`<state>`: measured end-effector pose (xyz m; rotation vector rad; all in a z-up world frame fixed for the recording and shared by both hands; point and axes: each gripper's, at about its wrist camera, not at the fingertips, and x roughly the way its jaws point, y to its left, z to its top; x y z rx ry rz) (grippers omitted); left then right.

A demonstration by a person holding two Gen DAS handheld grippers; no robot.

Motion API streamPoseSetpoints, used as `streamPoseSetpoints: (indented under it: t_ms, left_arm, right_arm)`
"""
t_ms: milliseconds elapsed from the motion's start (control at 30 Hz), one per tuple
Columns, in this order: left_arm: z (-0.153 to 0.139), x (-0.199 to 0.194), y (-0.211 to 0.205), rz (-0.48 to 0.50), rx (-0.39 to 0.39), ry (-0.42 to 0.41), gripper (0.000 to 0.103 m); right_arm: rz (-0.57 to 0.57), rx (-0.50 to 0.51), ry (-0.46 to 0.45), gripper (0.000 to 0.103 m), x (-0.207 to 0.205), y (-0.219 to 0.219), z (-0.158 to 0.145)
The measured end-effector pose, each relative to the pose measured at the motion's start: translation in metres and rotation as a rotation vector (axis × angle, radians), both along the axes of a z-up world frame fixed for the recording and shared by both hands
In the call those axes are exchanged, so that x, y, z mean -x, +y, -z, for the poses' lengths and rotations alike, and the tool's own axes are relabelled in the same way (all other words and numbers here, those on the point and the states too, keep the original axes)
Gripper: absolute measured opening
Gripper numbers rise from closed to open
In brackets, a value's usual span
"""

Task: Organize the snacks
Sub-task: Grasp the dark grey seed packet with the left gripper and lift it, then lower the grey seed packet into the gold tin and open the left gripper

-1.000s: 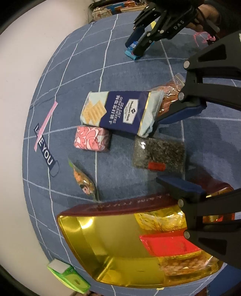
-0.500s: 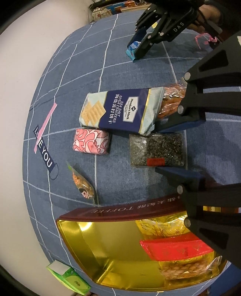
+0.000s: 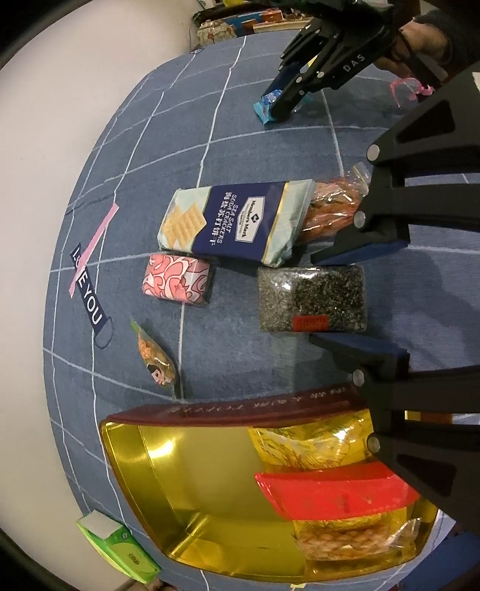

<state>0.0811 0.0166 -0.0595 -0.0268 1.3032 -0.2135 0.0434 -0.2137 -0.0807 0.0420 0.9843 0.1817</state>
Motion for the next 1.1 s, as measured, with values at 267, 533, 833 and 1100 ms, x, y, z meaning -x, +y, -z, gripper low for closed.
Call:
streamPoseSetpoints:
  t_ms: [267,533,833,1100]
  left_arm:
    - [-0.018,0.013,0.002,0.01,0.002,-0.031,0.035]
    - [-0.038,0.024,0.009,0.013,0.018,-0.059,0.035]
    - [-0.07,0.026,0.039,-0.013,0.016,-0.128,0.035]
    - [-0.071,0.0,0.108,-0.123,-0.071,-0.156,0.035]
  right_arm:
    - [0.022,0.017,-0.001,0.026,0.001,0.0,-0.001]
    - [0.031,0.038,0.0,0.026,0.001,0.003,-0.001]
    - [0.037,0.065,0.007,0.026,-0.001,0.007,-0.001]
    - [0.051,0.082,0.016,0.026,-0.003,0.011,-0.002]
